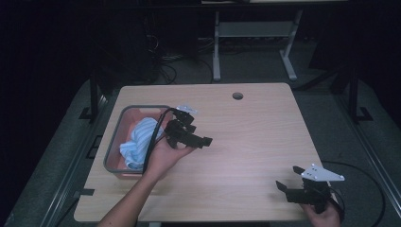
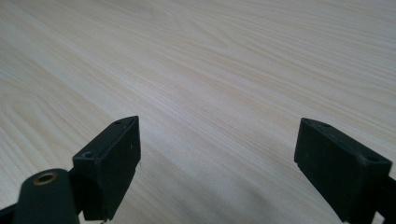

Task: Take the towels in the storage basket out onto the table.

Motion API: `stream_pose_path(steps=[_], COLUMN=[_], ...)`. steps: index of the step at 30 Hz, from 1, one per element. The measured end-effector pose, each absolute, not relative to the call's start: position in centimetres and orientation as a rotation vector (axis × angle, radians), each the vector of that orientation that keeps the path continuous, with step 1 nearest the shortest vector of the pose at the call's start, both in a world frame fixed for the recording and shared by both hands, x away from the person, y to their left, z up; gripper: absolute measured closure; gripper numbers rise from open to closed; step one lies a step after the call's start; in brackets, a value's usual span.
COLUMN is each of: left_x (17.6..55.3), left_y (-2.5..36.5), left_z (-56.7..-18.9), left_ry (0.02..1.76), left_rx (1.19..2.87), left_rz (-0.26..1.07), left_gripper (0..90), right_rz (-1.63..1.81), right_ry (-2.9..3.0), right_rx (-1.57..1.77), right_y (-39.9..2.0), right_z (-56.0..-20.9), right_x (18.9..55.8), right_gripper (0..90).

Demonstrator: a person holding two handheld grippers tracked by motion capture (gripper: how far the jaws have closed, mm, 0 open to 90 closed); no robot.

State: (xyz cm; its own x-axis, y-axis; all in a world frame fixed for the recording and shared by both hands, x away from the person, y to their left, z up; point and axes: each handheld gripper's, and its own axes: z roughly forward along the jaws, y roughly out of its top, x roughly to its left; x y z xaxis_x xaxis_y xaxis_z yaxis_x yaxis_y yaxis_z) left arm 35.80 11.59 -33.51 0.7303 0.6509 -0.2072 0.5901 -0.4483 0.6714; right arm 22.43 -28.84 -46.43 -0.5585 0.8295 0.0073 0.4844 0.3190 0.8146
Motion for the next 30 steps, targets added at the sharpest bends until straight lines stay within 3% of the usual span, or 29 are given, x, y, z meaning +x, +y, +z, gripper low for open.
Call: stream_pose_path(steps=[30], left_x=[37.3], left_y=[22.9], left_z=[-34.1], left_ry=[1.272], left_rx=[2.075], left_rz=[0.258], left_gripper=[20.4], right_rz=[1.133], right_ry=[2.178], right_rx=[1.153], right_y=[-28.7], right_z=[-46.3], right_x=[22.5], right_gripper=[14.2])
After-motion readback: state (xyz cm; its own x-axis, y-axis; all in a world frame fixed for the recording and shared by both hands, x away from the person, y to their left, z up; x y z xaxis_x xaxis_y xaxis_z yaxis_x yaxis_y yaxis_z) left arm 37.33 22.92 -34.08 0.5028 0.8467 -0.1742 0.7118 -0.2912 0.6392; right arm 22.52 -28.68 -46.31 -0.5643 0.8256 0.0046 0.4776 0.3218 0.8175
